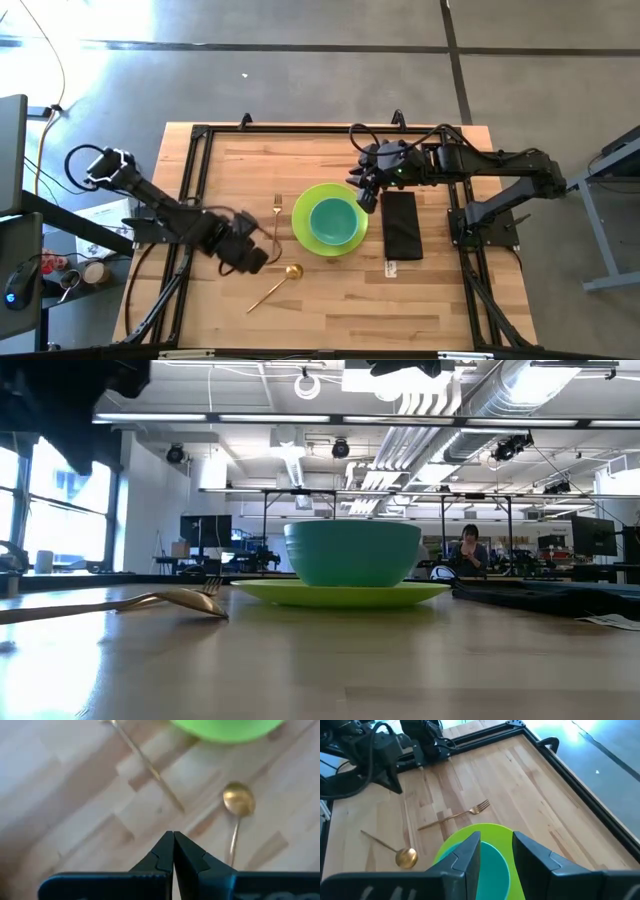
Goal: Set table place
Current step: Adjust the blue bowl on the light green plate, then put the gold spoon into the blue bowl
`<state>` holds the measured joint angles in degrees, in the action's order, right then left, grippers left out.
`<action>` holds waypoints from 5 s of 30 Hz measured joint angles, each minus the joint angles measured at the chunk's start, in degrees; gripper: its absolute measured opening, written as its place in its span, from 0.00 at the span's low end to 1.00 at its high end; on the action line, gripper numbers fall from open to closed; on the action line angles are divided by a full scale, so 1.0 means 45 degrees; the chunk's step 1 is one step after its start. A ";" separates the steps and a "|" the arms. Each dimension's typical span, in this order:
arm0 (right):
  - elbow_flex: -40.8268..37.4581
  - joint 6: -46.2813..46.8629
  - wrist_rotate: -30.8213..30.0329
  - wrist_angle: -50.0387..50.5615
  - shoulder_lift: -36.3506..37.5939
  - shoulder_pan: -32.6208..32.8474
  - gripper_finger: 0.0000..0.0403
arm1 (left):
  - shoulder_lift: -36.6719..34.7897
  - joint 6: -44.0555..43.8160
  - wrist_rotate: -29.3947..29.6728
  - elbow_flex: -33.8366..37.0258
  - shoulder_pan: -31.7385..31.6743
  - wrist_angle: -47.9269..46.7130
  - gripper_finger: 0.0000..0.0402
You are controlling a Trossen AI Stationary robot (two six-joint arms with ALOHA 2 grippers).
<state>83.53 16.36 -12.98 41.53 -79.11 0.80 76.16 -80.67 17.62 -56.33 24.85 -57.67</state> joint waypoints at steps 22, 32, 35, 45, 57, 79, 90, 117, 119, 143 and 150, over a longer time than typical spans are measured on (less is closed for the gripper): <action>-0.0005 0.0707 -0.0157 0.2053 0.0005 0.0969 0.26 | 0.3383 -0.1505 -0.2656 0.0581 0.2398 0.4935 0.13; -0.1738 0.5283 -0.2631 0.5898 0.0005 0.1583 0.18 | 0.3342 -0.1556 -0.1680 0.0581 0.2388 0.4783 0.32; -0.3556 0.5694 -0.1596 0.3793 -0.0020 0.1530 0.10 | 0.3347 -0.1499 -0.1670 0.0582 0.2388 0.4743 0.33; -0.7472 0.6754 0.0902 -0.2473 -0.0095 0.1127 0.00 | 0.3347 -0.1350 -0.1778 0.0582 0.2398 0.4599 0.32; -0.7956 0.7338 0.1510 -0.4539 -0.0981 0.1324 0.00 | 0.3347 -0.1321 -0.1801 0.0582 0.2388 0.4096 0.32; -0.7961 0.6927 0.1898 -0.5861 -0.1768 0.0904 0.00 | 0.3347 -0.1369 -0.2049 0.0582 0.2388 0.4139 0.32; -0.7177 0.6246 0.2443 -0.3692 -0.1308 0.0665 0.00 | 0.3347 -0.1369 -0.2557 0.0582 0.2388 0.4293 0.32; -0.2623 0.3686 -0.0509 0.2279 0.0112 0.1338 0.00 | 0.5414 0.2208 -0.3419 0.0257 -0.0254 0.7646 0.45; -0.2623 0.3720 -0.0634 0.2295 0.0112 0.1419 0.00 | 0.5747 0.2115 -0.3194 0.0177 -0.0263 0.7696 0.45; -0.2565 0.3050 0.0331 0.1965 0.0346 0.1438 0.00 | -0.0305 0.4995 0.4204 -0.1349 0.0024 0.7865 0.01; -0.2961 -0.0845 0.4856 -0.4567 0.0409 0.0394 0.00 | -0.3139 1.3538 0.4951 -0.1164 -0.0410 1.3110 0.01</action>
<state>70.20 12.56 8.87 20.98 -77.27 2.57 62.03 -19.75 39.90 -61.57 23.00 1.32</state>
